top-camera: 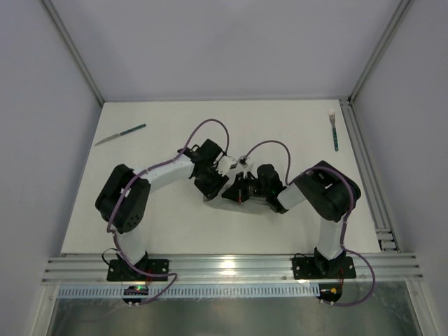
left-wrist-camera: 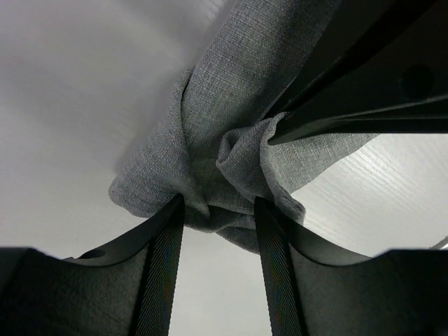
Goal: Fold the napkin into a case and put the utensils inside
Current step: Stuff the 2/3-rectangle-folded napkin into the folded napkin.
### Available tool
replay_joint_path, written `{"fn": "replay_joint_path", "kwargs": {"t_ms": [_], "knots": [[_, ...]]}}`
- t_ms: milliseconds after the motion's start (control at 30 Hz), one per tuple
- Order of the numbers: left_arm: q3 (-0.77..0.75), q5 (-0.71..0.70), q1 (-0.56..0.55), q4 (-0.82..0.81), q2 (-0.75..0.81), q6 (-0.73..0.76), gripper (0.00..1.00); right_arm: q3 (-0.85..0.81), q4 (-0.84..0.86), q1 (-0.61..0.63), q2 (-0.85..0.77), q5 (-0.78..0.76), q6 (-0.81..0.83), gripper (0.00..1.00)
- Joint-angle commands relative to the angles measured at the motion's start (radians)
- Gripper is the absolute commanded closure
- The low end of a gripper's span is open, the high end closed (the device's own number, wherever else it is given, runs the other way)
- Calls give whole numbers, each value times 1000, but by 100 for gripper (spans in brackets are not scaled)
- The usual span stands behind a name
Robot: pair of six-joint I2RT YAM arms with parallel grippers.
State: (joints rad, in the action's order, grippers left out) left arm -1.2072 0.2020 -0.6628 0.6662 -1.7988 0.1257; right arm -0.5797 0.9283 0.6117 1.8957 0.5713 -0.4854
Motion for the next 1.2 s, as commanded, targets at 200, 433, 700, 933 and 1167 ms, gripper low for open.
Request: {"fn": "replay_joint_path", "kwargs": {"t_ms": [200,433,700,933,1167], "knots": [[-9,-87,-4,-92,-79,-15,90,-40,-80,2,-35,-36,1,97],[-6,-76,45,-105,27,-38,100,-109,-269,-6,-75,-45,48,97],[-58,40,137,-40,42,-95,100,-146,-368,-9,-72,-51,79,97],[-54,132,138,-37,33,-106,100,-247,-471,-9,-41,-51,100,97],[-75,129,138,-27,1,-90,100,-357,-632,-1,-52,-90,130,91]]}}
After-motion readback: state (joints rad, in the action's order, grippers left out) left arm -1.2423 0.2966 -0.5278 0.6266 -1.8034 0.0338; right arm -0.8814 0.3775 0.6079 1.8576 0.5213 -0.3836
